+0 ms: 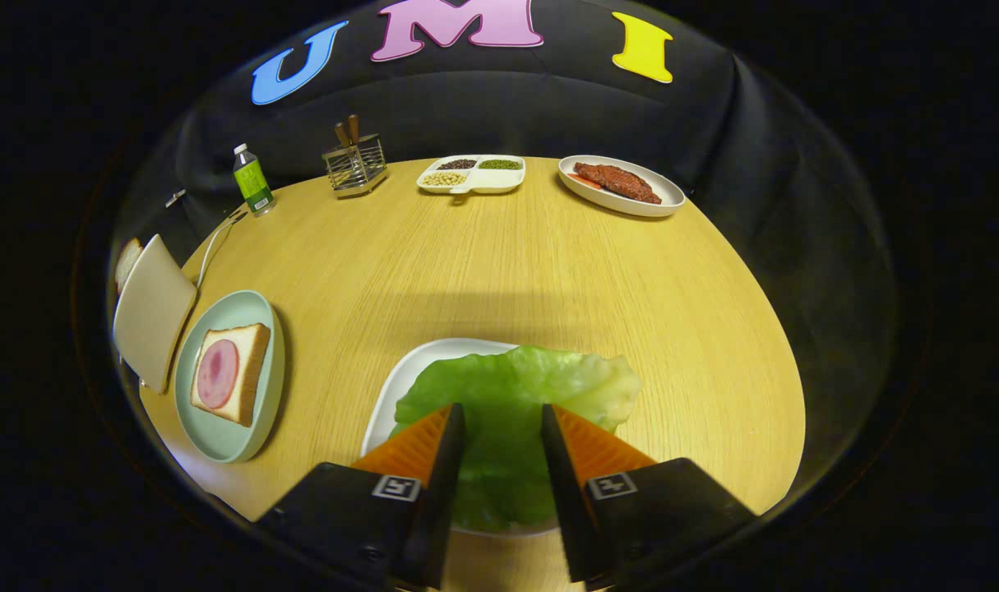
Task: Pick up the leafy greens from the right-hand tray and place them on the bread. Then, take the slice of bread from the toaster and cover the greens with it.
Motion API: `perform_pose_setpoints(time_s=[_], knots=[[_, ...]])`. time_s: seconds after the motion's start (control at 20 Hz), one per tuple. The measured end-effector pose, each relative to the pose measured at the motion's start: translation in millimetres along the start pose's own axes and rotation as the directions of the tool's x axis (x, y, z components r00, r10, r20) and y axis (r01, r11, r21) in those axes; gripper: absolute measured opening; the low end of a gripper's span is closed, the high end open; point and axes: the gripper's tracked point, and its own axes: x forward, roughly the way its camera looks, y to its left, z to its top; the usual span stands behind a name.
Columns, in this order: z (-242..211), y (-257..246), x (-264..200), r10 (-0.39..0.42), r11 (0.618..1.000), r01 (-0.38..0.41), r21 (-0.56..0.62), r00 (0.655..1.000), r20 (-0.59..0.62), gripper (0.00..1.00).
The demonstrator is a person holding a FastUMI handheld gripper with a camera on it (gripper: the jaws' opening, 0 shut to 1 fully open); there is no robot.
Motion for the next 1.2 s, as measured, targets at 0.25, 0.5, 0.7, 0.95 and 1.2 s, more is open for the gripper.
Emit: perform_pose_setpoints(time_s=[0.25,0.5,0.7,0.95,1.2], knots=[[1,6,-2,-0.037,0.999,0.037,-0.006,0.999,-0.009,0.13],[7,17,-9,-0.025,0.997,0.028,0.065,0.999,-0.048,0.06],[32,19,-34,-0.050,0.991,0.048,0.122,0.999,0.013,0.06],[63,28,-71,-0.060,0.993,0.050,0.111,0.994,0.088,0.06],[85,62,-104,-0.013,0.999,0.008,0.036,0.989,0.148,0.06]])
